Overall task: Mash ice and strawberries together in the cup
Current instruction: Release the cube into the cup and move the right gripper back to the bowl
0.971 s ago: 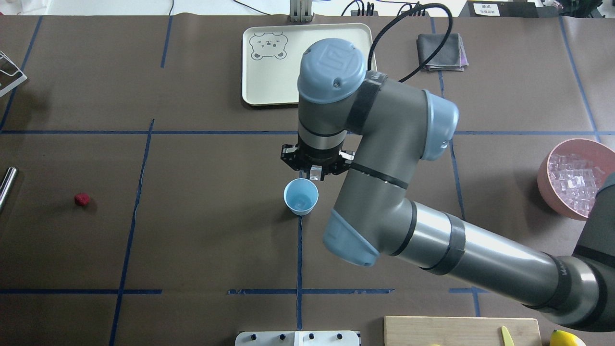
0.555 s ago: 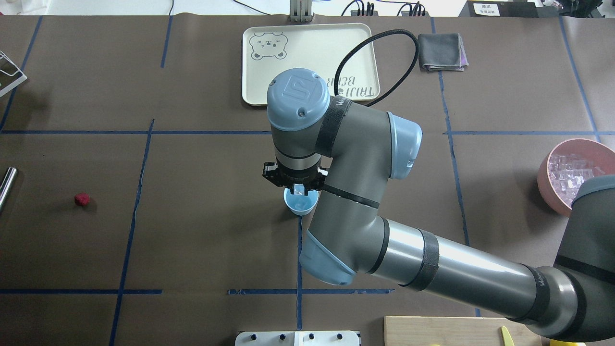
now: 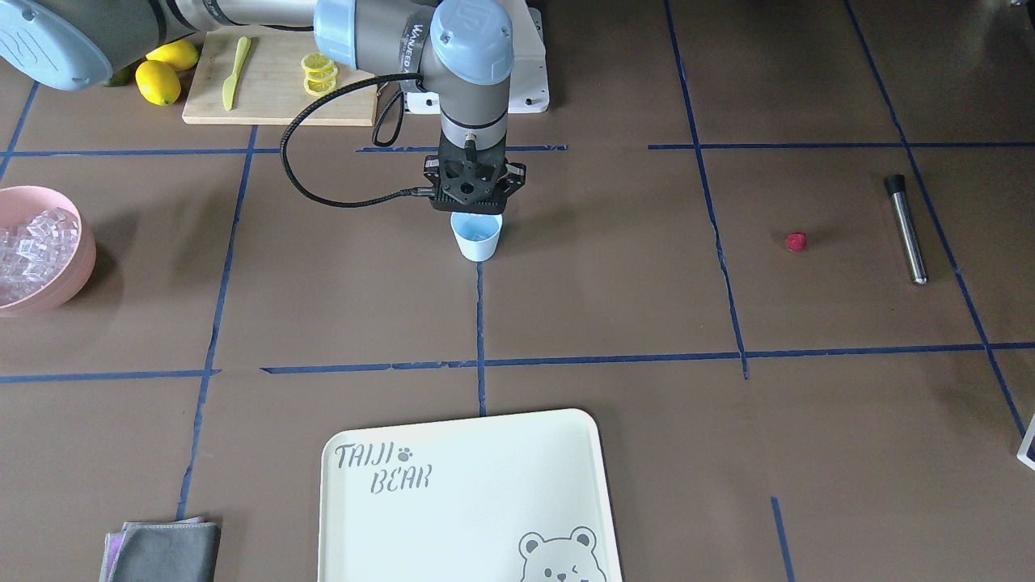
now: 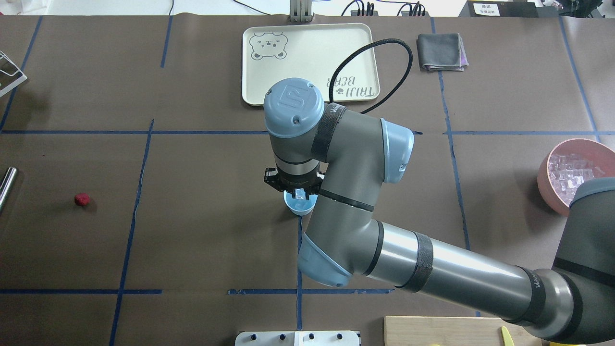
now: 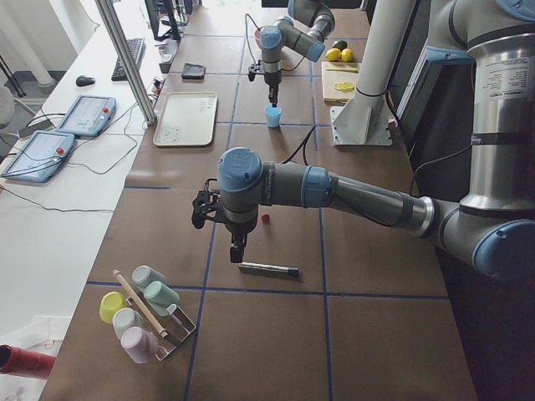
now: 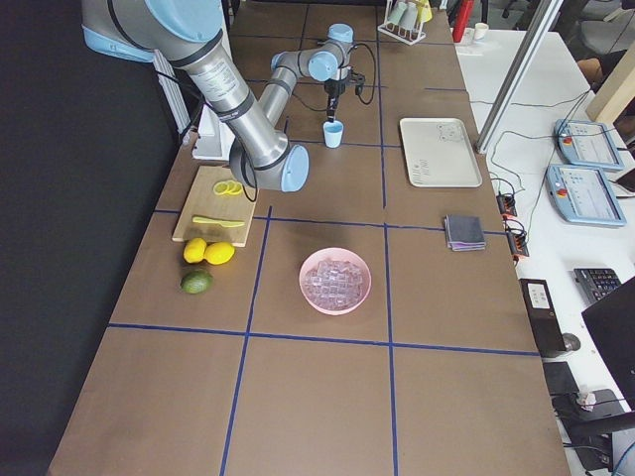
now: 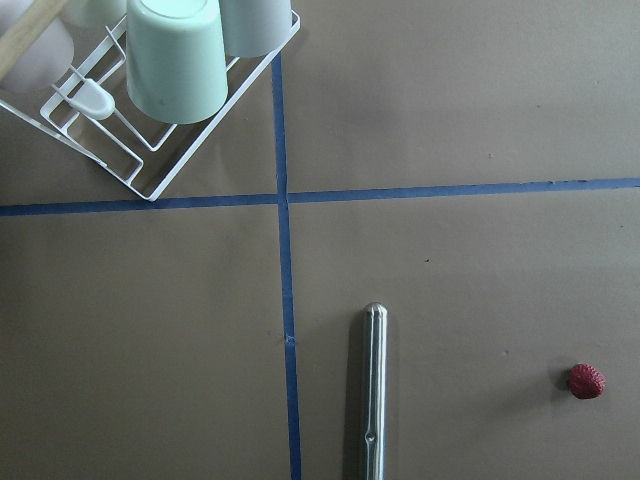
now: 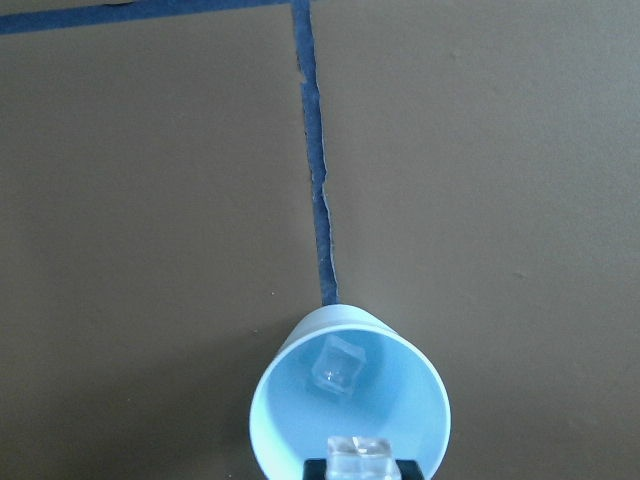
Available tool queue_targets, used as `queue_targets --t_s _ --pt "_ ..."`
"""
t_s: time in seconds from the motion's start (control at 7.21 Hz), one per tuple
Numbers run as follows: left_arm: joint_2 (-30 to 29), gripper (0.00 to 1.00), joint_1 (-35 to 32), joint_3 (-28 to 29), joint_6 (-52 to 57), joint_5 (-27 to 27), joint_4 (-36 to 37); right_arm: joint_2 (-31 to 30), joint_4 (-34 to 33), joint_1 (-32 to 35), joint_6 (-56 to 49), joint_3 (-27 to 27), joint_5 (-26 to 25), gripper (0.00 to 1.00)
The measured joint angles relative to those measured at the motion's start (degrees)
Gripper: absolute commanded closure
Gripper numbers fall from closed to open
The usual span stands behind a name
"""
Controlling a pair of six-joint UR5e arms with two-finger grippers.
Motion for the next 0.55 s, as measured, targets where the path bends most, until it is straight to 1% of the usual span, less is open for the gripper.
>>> queue_targets --t_s 0.28,0.42,0.55 --pt "0.0 0.00 0.0 0.0 0.0 0.0 0.0 0.0 0.0 0.0 0.0 0.0 -0.1 0.08" --pt "0.0 0.00 0.0 0.0 0.0 0.0 0.0 -0.1 0.0 0.0 0.0 0.0 -0.4 0.01" --pt "0.0 0.00 0.0 0.0 0.0 0.0 0.0 -0.1 0.0 0.1 -0.1 0.2 -0.6 0.01"
